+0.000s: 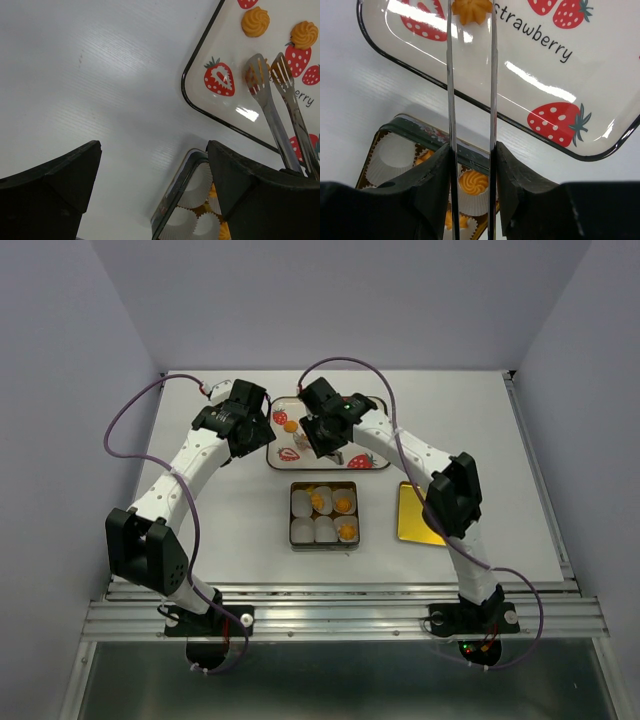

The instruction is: Pack the cookies

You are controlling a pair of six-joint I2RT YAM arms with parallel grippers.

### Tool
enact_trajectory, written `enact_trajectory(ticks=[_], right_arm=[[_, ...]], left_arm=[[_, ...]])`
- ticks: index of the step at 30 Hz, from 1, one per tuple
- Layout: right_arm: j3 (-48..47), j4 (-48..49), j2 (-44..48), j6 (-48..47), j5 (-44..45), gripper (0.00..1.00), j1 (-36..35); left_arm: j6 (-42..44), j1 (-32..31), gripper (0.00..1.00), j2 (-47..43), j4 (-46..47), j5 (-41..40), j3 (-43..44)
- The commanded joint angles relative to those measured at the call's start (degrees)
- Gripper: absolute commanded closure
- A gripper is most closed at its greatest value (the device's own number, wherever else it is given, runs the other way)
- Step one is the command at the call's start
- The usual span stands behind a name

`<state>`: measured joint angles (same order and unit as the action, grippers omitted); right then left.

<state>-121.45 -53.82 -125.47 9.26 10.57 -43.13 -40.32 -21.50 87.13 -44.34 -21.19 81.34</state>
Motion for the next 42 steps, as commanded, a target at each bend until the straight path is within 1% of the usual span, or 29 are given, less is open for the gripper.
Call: enact_trajectory(ticks=[1, 5, 8, 9, 13, 16, 24, 30, 31, 36, 40, 42], right_arm=[[0.1, 3.8, 8.4, 0.4, -0.5, 0.60, 0.2], [6.7, 4.5, 14.7, -0.6, -1.9, 0.61, 0.2], [11.6, 3.1, 19.2, -1.1, -3.0, 0.61, 0.2], [13.7, 2.5, 21.8, -1.0, -4.7, 0.61, 0.2], [16.6, -0.7, 26.8, -1.9, -7.6, 0.61, 0.2], [21.3, -2.2, 32.6, -3.4, -10.9, 0.61, 0.2], [28.9, -6.0, 40.4, -5.8, -19.9, 0.61, 0.2], [32.6, -9.3, 43.3, -6.4, -23.7, 0.61, -1.6], [32.6, -9.8, 43.5, -6.5, -24.0, 0.61, -3.1], [33.5, -12.0, 44.0, -6.3, -23.9, 0.60, -4.9], [34.4, -11.8, 43.6, -6.5, -23.3, 0.60, -5.6], [35.6, -11.7, 43.6, -6.4, -23.6, 0.60, -7.0]], left_arm=[[0.7, 0.2, 0.01, -1.0, 0.7, -0.8, 1.5], [0.8, 0.3, 0.01, -0.4, 0.7, -1.0, 2.2], [0.8, 0.2, 0.01, -0.1, 0.5, -0.9, 2.7], [0.8, 0.2, 0.01, 0.1, 0.5, -0.8, 2.8], [0.9, 0.2, 0.01, 0.4, 0.4, -1.0, 3.4], [0.9, 0.2, 0.01, 0.9, 0.8, -1.2, 3.6], [1.0, 0.1, 0.01, 1.9, 3.9, -3.3, 1.8], [0.6, 0.1, 0.01, 2.4, 7.4, -3.5, -0.6], [0.6, 0.1, 0.01, 2.5, 7.8, -3.5, -0.8], [0.4, -0.2, 0.01, 3.7, 8.9, -3.1, -1.2], [0.4, -0.5, 0.01, 3.9, 9.4, -3.1, -1.4], [0.3, -0.5, 0.01, 4.0, 9.3, -3.1, -1.7]])
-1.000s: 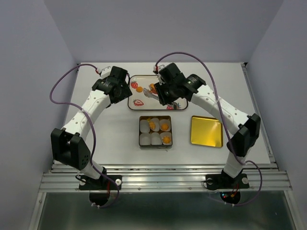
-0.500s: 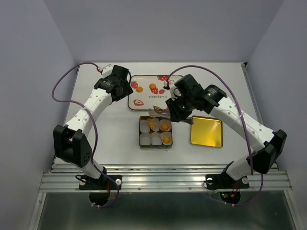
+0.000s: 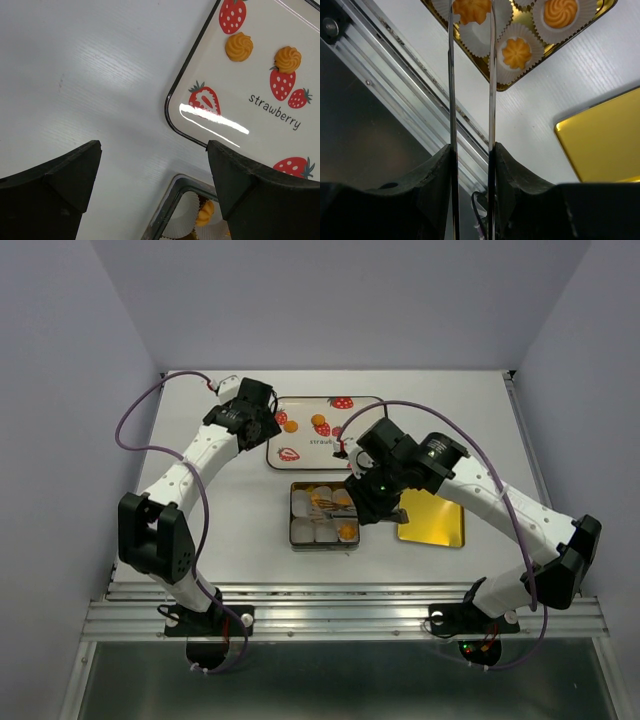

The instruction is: Pack the cookies

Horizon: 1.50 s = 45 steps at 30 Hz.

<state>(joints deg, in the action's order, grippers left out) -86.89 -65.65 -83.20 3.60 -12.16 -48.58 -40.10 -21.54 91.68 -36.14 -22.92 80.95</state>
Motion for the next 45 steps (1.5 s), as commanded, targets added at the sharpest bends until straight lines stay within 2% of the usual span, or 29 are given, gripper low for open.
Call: enact_trajectory(ticks=[1, 16, 33, 45], right_arm=[[1.6, 0.3, 1.4, -0.8, -0.7, 0.60, -1.5], [5.1, 3.9, 0.1, -0.9, 6.2, 0.58, -3.7], [5.4, 5.5, -1.1, -1.3, 6.8, 0.57, -5.8], [6.4, 5.5, -1.4, -1.2, 11.3, 0.56, -6.9]], left_arm=[[0.1, -0.4, 0.01, -0.5, 1.1, -1.3, -1.5], [-0.5, -0.5, 0.01, -2.1, 2.0, -1.3, -4.7], [-0.6, -0.5, 0.01, -3.5, 1.7, -2.0, -6.0], [-0.1, -0.4, 0.01, -3.5, 1.7, -2.2, -6.2]])
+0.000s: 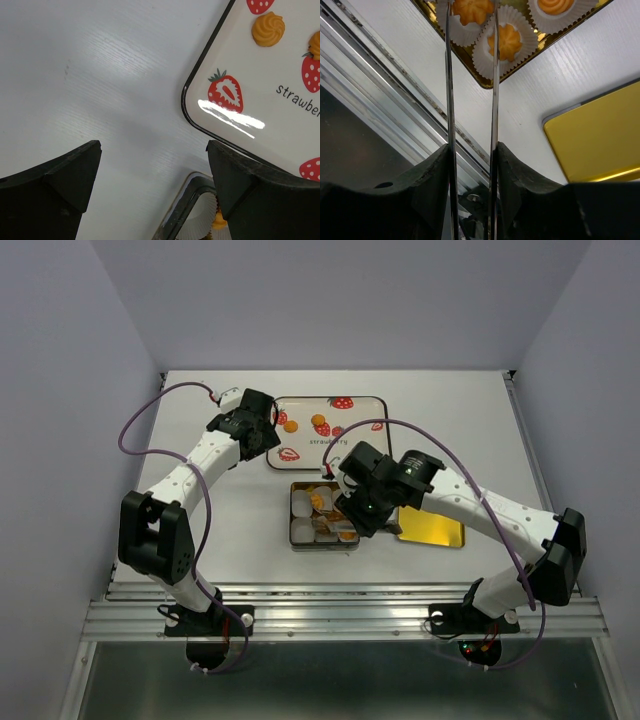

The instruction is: Pack the cookies

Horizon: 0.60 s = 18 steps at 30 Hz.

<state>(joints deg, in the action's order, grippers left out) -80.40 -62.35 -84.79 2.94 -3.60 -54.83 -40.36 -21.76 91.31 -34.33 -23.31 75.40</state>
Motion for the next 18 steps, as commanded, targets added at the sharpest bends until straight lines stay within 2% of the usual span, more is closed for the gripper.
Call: enact_trajectory(ticks=[1, 18], right_arm=[[-0.2, 2.1, 0.1, -0.5, 2.7, 0.56, -0.6], [-0.8, 2.7, -0.3, -0.8, 1.8, 0.53, -1.2]], left_arm=[[0.4, -0.3, 0.01, -3.2, 0.0, -1.9, -0.7], [1.4, -0.3, 0.01, -3.2, -0.6, -2.4, 0.0]])
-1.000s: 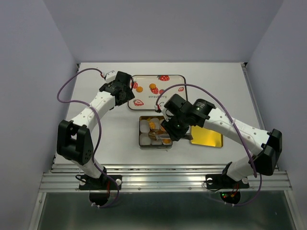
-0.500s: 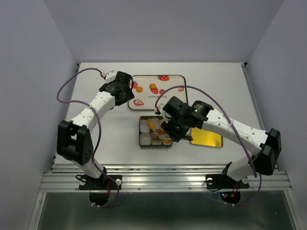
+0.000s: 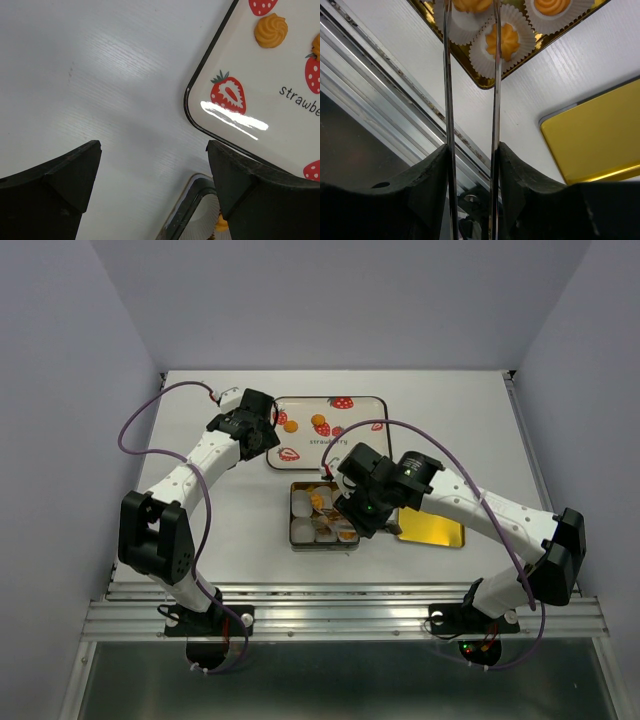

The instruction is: Pack the cookies

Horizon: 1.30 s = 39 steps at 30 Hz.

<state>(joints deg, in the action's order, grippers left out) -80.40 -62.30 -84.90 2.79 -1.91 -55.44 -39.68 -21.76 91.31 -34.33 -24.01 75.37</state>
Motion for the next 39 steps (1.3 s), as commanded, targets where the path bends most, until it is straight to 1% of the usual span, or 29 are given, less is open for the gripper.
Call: enact_trajectory(ticks=[1, 10, 13, 20, 24, 39], right_arm=[[-0.9, 2.5, -0.1, -0.7, 0.3, 0.53, -0.5], [-1.0, 3.2, -0.1, -0.2, 1.6, 0.52, -1.1], [-0.9, 3.5, 0.1, -0.2, 1.6, 0.56, -1.1], [-3.2, 0.3, 0.2, 1.3, 1.4, 0.59, -1.1], [-4.4, -3.0, 0.4, 2.2, 0.2, 0.59, -1.1], [-3.5, -5.1, 0.1, 2.1, -2.8, 0.57, -1.1]], left_arm=[[0.7, -0.2, 0.01, -3.2, -0.5, -1.7, 0.0], [0.4, -0.2, 0.01, -3.8, -1.2, -1.9, -0.1], [0.2, -0.2, 0.01, -4.0, -1.4, -2.0, -0.1], [-0.4, -0.2, 0.01, -4.3, -2.7, -1.7, 0.3], [-0.5, -0.3, 0.01, -4.7, -2.9, -1.6, 0.3], [-0.6, -0.2, 0.01, -4.8, -3.2, -1.3, -0.5]])
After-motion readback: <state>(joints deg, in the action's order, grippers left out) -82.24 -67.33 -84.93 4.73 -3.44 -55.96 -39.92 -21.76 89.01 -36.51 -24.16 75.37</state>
